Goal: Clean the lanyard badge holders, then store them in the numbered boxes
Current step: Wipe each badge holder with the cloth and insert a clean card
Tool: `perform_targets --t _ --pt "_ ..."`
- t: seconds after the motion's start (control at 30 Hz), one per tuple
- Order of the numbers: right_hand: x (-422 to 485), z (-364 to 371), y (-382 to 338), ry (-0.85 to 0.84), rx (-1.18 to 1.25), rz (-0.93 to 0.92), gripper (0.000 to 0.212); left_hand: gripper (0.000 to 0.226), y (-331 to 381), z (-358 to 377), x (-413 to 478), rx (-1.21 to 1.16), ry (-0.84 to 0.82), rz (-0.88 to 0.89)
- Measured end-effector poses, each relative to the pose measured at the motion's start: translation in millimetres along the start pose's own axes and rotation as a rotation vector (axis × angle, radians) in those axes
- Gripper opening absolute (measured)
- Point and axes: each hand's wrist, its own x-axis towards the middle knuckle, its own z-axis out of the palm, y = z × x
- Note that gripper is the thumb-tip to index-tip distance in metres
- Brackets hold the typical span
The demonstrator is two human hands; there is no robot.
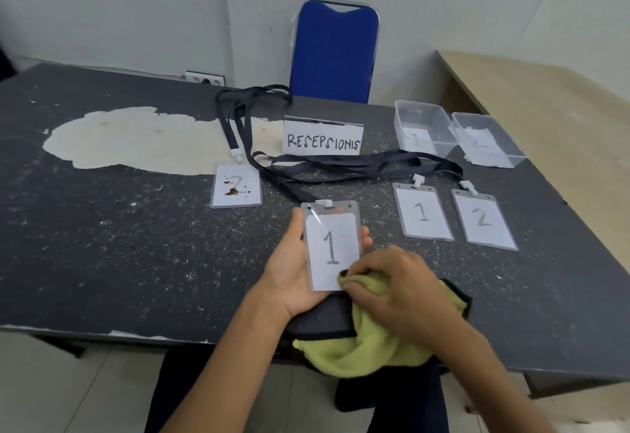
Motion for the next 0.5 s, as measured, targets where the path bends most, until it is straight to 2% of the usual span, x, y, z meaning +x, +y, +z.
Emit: perform_targets --t 0.07,0.17,0.27,0.37,0.4,0.5 --pt "16.0 -3.0 2.4 0.108 -0.063 0.033 0.016 0.079 -0.2 1.5 0.9 -0.006 0.014 0.024" --pt "37.4 10.9 -15.8 0.278 -0.192 -0.016 0.017 0.074 0.6 0.6 0.2 -0.005 0.002 0.031" --pt "30.5 25.5 -26.6 0.228 -0.131 -0.06 0.019 0.075 1.1 -0.6 -2.7 -0.009 -0.031 0.01" --pt "19.7 9.9 -15.2 0.095 -0.01 0.011 0.019 0.079 -0.5 -0.4 -2.0 0.029 -0.055 -0.011" --pt "23.2 5.5 -9.9 0.109 -0.023 0.038 0.018 0.078 -0.9 1.2 -1.4 0.035 -0.047 -0.008" --pt "47.4 2.7 -7.7 0.334 -0.161 0.061 0.017 0.072 -2.1 2.2 0.2 0.037 -0.029 0.006"
